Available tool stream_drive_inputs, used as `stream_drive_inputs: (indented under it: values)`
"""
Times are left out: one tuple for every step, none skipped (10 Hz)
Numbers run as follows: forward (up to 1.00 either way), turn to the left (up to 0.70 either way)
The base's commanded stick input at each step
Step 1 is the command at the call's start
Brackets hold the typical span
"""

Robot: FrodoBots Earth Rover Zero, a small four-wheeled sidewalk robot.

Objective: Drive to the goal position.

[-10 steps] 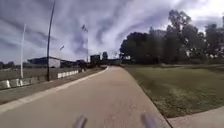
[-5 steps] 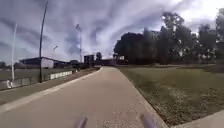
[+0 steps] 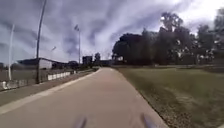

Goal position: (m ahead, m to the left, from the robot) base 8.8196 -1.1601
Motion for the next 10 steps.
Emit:
stream_drive_inputs:
  values:
    - [0.5,0.0]
    - [0.57,0.0]
    - [0.66,0.0]
    - [0.7,0.0]
    - [0.7,0.0]
    - [0.7,0.0]
    - [0.7,0.0]
    - [0.7,0.0]
    - [0.7,0.0]
    - [0.7,0.0]
